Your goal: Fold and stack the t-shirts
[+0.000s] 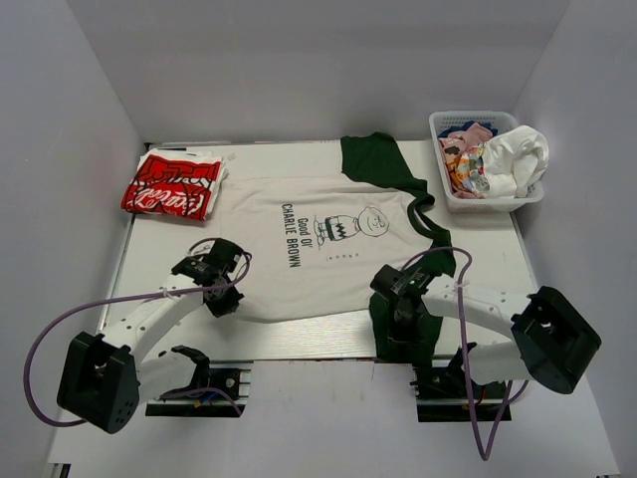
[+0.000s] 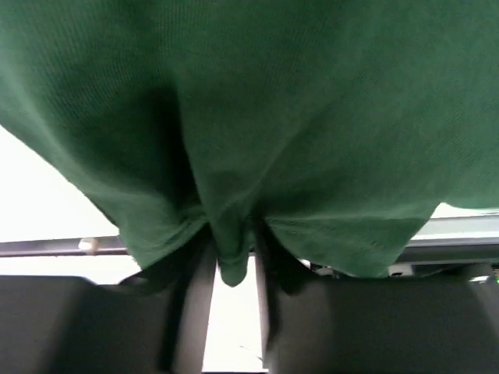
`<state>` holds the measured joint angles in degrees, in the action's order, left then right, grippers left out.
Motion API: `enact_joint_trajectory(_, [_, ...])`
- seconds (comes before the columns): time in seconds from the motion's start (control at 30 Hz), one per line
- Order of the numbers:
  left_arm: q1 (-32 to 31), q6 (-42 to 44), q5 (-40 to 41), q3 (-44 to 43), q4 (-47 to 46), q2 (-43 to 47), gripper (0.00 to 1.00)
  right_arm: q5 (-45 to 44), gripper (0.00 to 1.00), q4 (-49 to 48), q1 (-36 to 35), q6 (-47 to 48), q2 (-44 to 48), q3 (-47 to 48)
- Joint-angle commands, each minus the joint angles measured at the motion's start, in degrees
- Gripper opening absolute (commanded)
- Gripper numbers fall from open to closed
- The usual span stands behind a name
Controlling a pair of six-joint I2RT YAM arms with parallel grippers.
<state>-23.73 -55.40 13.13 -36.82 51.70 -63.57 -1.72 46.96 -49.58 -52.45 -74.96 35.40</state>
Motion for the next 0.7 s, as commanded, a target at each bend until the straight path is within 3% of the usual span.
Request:
enact_joint_trajectory(0.0, [0.35, -0.94, 1.64, -0.45, -2.39, 1.34, 0.00, -2.94, 0.25, -6.78, -0.16, 0.84, -2.38, -1.82])
enact_joint_trajectory(0.03, [0.35, -0.94, 1.64, -0.45, -2.92, 1.34, 0.00, -4.68, 0.11, -6.62, -0.25, 1.46, -2.82, -0.69])
enact_joint_trajectory(0.1, [0.35, -0.94, 2.25, -2.02, -2.92, 0.03, 0.00, -6.80, 0.00, -4.26, -0.08, 2.17, -3.97, 3.07])
enact_joint_trajectory(0.37, [0.87, -2.79, 5.85, -7.73, 0.23, -3.13, 0.00, -18.93, 0.00, 8.22, 2.46, 7.78, -3.96, 17.49])
enact_joint_trajectory(0.67, [5.97, -2.79, 7.70, -16.26, -1.52, -14.20, 0.00, -24.91, 0.00, 7.09, 13.88, 21.76, -14.42, 35.77])
